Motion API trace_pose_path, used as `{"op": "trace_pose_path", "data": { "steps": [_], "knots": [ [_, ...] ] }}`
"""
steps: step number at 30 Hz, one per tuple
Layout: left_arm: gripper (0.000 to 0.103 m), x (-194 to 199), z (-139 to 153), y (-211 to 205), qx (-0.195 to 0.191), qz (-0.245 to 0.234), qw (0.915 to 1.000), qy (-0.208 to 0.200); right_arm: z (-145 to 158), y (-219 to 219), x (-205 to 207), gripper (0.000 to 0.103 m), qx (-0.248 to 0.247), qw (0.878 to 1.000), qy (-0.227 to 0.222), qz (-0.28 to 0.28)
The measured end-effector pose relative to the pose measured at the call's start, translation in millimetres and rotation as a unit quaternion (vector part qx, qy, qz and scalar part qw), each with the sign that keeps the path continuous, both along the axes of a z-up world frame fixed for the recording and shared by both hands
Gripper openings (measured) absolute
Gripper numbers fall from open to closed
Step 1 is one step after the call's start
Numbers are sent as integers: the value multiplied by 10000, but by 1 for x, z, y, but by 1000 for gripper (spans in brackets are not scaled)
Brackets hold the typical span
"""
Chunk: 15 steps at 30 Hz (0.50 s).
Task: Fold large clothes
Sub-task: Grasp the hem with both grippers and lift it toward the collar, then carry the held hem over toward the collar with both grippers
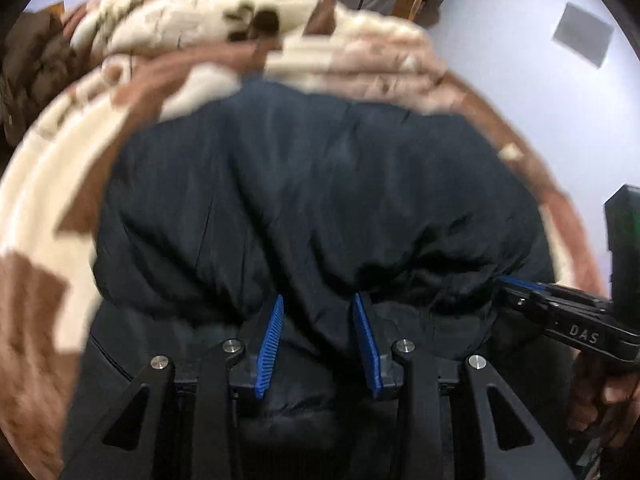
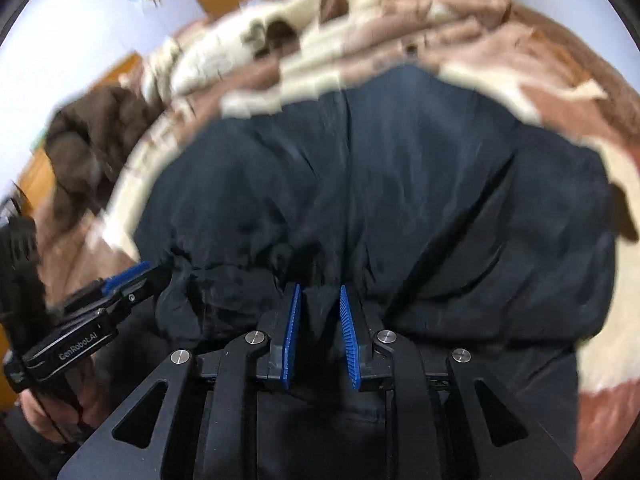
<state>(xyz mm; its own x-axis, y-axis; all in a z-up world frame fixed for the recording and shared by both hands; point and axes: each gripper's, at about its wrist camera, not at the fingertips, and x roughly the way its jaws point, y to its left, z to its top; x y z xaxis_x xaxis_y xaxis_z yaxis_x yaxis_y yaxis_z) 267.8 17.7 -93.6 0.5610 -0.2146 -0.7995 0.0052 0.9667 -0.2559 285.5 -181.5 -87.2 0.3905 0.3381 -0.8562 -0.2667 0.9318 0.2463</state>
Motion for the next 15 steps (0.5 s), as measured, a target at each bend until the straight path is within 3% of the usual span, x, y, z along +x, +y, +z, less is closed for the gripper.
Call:
{"op": "trace_pose_path", "data": {
  "steps": [2,5,10,15],
  "knots": [
    [40,-2,-20,2,-51,120,9999,86,-24,-2,-1,21,5,9999,149,-31],
    [40,2,-26,1,-4,166,9998,129,-38,-4,0,20,89,9999,65,-45],
    [41,17,-31,-12,394,148,9989,208,-46,-1,7,19,5,10000,24,-90],
    [41,23,-25,-8,297,232,9990,230,-40,-3,7,19,103,9999,30,-94]
  ]
}}
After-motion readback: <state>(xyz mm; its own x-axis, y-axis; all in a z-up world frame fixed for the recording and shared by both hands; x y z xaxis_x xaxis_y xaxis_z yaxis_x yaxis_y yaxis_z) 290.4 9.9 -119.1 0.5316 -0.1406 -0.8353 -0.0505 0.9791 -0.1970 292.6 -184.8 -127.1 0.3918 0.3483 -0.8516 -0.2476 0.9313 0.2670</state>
